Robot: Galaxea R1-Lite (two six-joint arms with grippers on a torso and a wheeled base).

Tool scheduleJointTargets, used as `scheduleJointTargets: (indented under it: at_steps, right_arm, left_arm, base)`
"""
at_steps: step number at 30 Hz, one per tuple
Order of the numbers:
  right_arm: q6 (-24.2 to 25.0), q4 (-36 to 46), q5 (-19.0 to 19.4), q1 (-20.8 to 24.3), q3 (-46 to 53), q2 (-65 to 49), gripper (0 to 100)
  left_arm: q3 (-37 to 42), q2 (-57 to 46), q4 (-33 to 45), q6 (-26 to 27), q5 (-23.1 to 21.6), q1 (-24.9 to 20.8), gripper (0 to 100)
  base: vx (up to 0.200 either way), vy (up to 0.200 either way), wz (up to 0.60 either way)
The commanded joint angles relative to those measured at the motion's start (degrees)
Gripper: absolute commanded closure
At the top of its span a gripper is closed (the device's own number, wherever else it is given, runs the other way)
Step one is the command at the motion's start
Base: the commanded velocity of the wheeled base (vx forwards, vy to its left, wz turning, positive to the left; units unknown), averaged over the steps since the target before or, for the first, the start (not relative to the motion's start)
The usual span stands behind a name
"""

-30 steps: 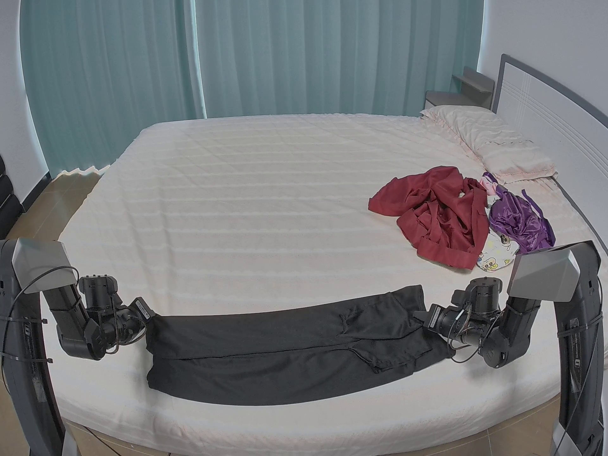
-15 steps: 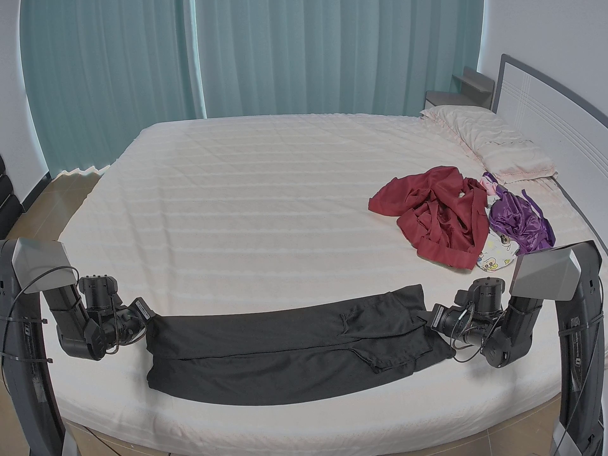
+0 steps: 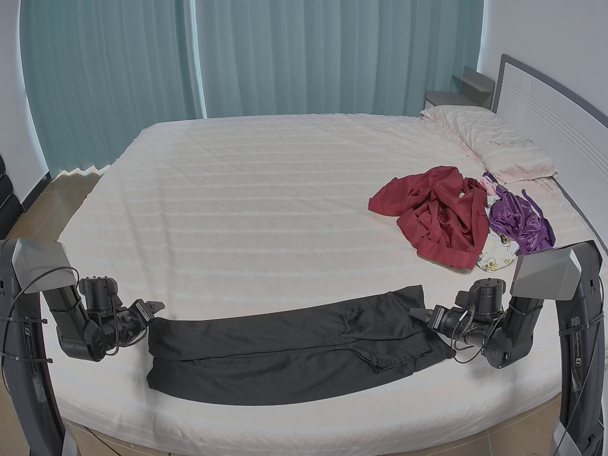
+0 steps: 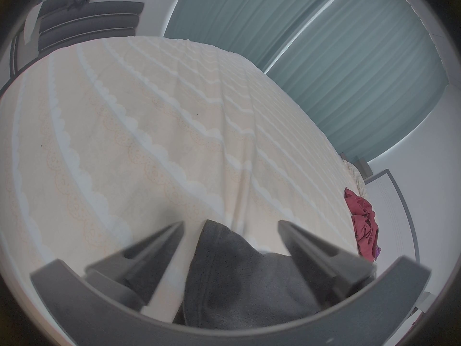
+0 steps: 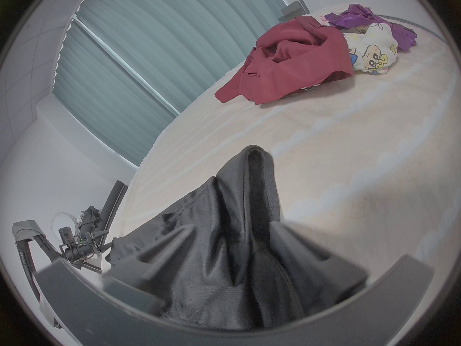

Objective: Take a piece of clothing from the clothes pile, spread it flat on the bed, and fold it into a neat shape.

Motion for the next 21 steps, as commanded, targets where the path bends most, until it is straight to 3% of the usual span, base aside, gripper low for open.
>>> scheduleJointTargets:
  at_steps: [1, 5, 7, 9, 10, 11, 12, 17, 21]
  right_arm:
    - [0.07, -0.26, -0.56, -0.51, 0.29, -0.42, 0]
    - [0.16, -1.14, -2.84, -2.18, 0.20, -1.47, 0]
    - [0.42, -1.14, -2.84, -2.54, 0.55, -1.74, 0]
    - [0.51, -1.23, -2.84, -2.45, 0.82, -1.74, 0]
    - [0.51, -1.23, -2.84, -2.27, 0.82, -1.74, 0]
    - [0.51, -1.23, -2.84, -2.18, 0.82, -1.74, 0]
    - [0.42, -1.14, -2.84, -2.01, 1.26, -1.82, 0]
    - [0.33, -1.14, -2.84, -1.74, 1.78, -1.82, 0]
    - [0.16, -1.23, -2.84, -1.74, 1.61, -1.82, 0]
  left_arm:
    - [0.16, -0.12, 0.10, -0.19, -0.02, 0.18, 0]
    - [4.03, -4.95, 0.01, -0.45, -1.51, 2.29, 0]
    - [7.28, -9.26, 0.10, 0.69, -6.87, 3.60, 0]
    - [10.01, -11.54, 0.36, 4.03, -11.44, 4.75, 0]
    - [12.38, -12.42, 0.54, 8.78, -13.99, 5.80, 0]
    - [12.38, -12.42, 0.54, 8.78, -13.99, 5.80, 0]
    - [15.02, -12.42, 1.24, 15.11, -15.66, 6.68, 0]
    - [17.39, -10.93, 9.50, 26.18, -14.96, 6.07, 0]
    - [17.74, -9.96, 10.91, 27.41, -11.27, 4.04, 0]
  base:
    - [0.000, 0.000, 0.00]
    - [0.000, 0.000, 0.00]
    - [0.000, 0.000, 0.00]
    - [0.000, 0.000, 0.00]
    - [0.000, 0.000, 0.00]
    - [0.000, 0.000, 0.00]
    - [0.000, 0.000, 0.00]
    - [0.000, 0.000, 0.00]
    - [0.000, 0.000, 0.00]
